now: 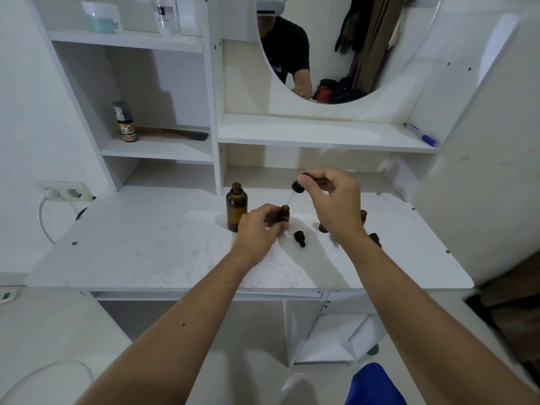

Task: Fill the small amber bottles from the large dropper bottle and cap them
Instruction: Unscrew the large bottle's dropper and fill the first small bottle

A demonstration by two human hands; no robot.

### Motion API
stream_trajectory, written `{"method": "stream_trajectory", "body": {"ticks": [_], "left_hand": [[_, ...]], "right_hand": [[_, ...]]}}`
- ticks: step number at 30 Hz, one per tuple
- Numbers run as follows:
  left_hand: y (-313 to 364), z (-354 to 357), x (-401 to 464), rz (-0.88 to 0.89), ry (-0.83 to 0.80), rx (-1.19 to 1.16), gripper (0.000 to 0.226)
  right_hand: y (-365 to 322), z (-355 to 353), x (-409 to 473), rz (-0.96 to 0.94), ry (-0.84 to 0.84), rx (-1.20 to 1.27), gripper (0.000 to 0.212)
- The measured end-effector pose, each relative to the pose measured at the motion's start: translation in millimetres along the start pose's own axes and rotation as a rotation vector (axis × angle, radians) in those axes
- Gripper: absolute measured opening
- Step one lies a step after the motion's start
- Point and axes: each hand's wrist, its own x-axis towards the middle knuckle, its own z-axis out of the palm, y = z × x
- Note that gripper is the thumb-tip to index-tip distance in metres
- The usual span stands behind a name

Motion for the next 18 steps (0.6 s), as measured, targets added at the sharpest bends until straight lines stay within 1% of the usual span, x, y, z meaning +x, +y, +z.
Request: {"method": "stream_trajectory", "body": {"ticks": [4, 13, 18], "left_hand": [[0.1, 0.1, -0.6, 0.003, 0.004, 0.006, 0.028], [-1.4, 0.2, 0.0, 0.008, 0.007, 0.0, 0.027], [-0.9, 0.3, 0.3, 0.007, 0.012, 0.004, 0.027]], "right_hand": [[-0.7, 3.5, -1.4, -0.002, -0.017, -0.022, 0.007], [-0.2, 10.0, 1.7, -0.042, -0.012, -0.138, 0.008], [-0.9, 9.0, -1.4, -0.052, -0.033, -0.118, 0.005]]}}
